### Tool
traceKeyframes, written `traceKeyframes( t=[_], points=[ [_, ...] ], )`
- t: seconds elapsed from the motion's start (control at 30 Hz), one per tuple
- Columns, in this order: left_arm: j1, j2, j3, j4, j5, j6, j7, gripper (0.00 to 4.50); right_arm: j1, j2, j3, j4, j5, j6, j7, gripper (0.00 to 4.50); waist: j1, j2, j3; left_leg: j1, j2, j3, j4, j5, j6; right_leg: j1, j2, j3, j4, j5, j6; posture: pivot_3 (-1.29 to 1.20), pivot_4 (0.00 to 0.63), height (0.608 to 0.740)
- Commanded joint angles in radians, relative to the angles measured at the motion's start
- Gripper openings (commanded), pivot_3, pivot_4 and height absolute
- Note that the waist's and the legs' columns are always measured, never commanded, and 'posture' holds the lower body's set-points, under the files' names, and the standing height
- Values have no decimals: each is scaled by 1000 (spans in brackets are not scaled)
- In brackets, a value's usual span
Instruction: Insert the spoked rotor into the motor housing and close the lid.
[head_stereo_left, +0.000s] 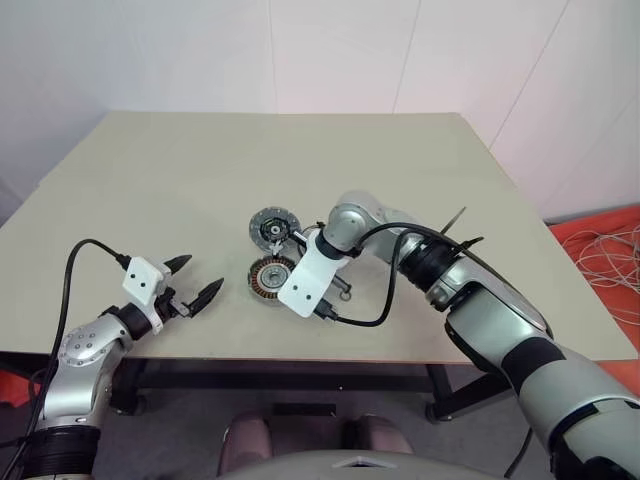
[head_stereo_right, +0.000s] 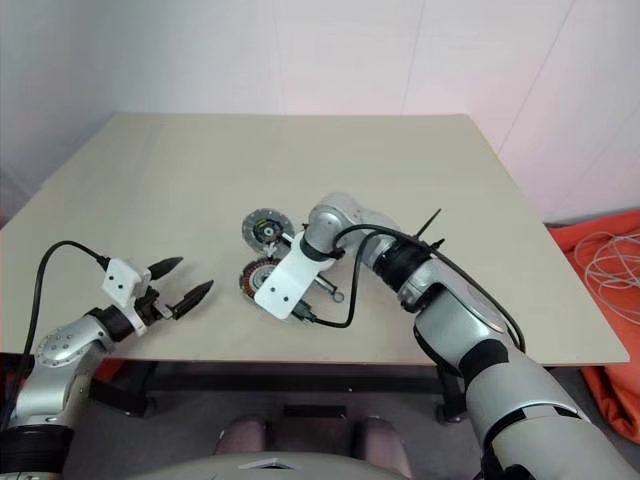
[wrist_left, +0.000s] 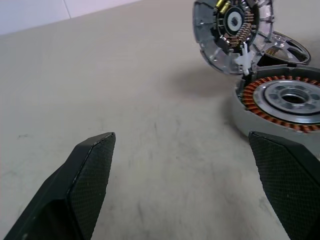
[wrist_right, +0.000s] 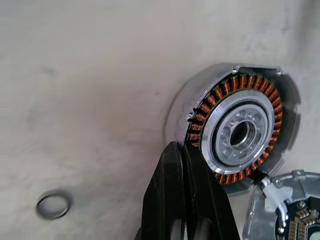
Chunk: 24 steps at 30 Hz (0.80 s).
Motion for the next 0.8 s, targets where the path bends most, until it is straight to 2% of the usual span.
traceKeyframes(
  t=[0.03,0.43,0.8],
  points=[
    [-22,-2,-2,-6,10,-28,6,4500,-36,-30,-37,-36,33,-35,15,24,0,0,0,0,0,0,0,0,0,0,0,0,0,0,0,0,0,740],
    [-28,-14,-15,-1,19,-33,10,4500,16,-124,-43,-57,34,-28,39,24,1,0,0,-1,0,-1,6,0,1,0,0,0,3,0,0,0,0,740],
    [-66,-16,-33,23,26,-31,7,4500,63,-112,-52,-148,44,119,41,24,1,0,0,-2,0,-1,9,-1,1,1,0,0,4,0,0,0,0,740]
  ],
)
